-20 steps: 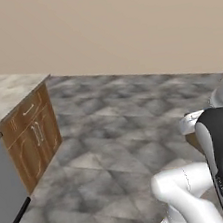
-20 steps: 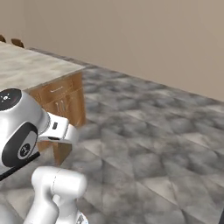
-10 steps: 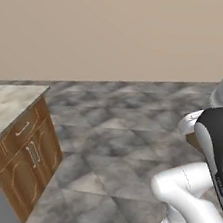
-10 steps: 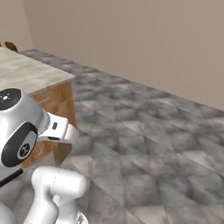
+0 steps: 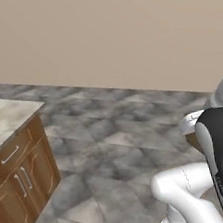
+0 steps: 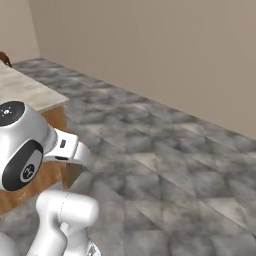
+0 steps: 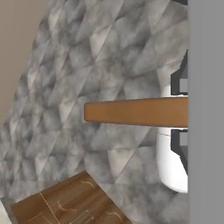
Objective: Start the toaster. Once the lever pops up, take the bread to the plate on the dining counter.
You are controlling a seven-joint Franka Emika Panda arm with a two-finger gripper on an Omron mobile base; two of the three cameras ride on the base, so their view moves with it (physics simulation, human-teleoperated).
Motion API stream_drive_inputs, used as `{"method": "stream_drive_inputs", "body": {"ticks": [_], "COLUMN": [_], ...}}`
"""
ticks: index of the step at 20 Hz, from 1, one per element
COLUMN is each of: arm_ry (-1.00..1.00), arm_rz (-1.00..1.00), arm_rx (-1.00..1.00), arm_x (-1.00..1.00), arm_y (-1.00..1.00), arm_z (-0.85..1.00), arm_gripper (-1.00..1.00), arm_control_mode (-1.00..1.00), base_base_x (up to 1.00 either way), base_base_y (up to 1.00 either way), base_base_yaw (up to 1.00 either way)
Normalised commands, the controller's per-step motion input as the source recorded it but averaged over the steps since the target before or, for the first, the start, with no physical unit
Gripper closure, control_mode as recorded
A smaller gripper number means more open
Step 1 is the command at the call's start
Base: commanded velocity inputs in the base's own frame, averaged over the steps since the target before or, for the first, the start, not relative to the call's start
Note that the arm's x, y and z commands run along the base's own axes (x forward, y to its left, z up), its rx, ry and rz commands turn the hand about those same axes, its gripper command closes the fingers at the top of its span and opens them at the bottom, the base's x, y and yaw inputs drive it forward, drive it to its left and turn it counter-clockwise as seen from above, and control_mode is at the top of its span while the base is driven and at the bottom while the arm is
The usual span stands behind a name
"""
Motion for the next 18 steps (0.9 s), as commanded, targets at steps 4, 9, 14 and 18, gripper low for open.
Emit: {"method": "stream_drive_inputs", "body": {"ticks": [4, 9, 14, 18], "arm_ry": [0.00, 0.00, 0.00, 0.00], "arm_rz": [0.00, 0.00, 0.00, 0.00], "arm_rx": [0.00, 0.00, 0.00, 0.00], "arm_x": [0.00, 0.00, 0.00, 0.00], "arm_y": [0.00, 0.00, 0.00, 0.00], "arm_z": [0.00, 0.00, 0.00, 0.00], "arm_gripper": [1.00, 1.00, 1.00, 1.00], "arm_control_mode": [1.00, 1.00, 1.00, 1.00], "base_base_x": [1.00, 1.00, 1.00, 1.00], "base_base_y": [-0.13, -0.11, -0.28, -0.55], "base_base_yaw": [0.14, 0.14, 0.16, 0.18]}}
